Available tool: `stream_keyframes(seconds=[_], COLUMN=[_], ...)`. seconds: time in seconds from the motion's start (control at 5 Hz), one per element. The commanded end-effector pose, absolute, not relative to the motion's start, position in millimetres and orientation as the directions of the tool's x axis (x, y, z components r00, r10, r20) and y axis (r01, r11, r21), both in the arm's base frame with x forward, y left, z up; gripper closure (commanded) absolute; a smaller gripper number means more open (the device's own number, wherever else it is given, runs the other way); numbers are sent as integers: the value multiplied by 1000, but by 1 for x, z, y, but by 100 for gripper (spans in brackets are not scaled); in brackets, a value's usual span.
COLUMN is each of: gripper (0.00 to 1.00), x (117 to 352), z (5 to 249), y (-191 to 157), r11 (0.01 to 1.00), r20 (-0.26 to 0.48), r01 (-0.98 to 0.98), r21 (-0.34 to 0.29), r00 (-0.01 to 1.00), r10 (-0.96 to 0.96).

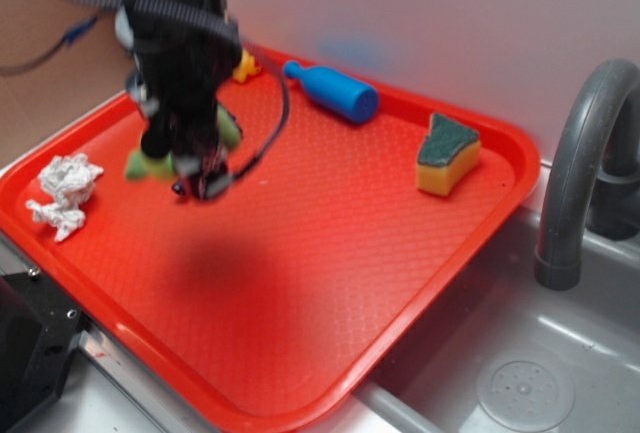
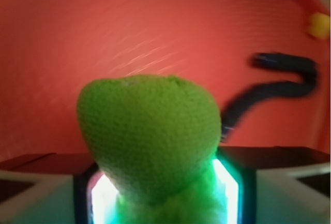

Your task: Grab the green animal.

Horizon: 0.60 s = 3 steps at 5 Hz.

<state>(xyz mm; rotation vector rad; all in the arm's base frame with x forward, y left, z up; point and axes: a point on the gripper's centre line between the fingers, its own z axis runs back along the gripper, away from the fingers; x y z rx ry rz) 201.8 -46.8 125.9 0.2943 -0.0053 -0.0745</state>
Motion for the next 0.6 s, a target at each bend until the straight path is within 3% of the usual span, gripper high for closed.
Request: stream_keyframes(seconds=[0.0, 0.2, 0.4], gripper=[100, 100, 100], x=[197, 193, 193], z=[203, 222, 217], y=[-24, -24, -33], r11=[961, 980, 984], r20=[148, 190, 192], r01=[-207, -136, -13], r21=[185, 145, 180], r00=[972, 976, 981], r10=[181, 107, -22])
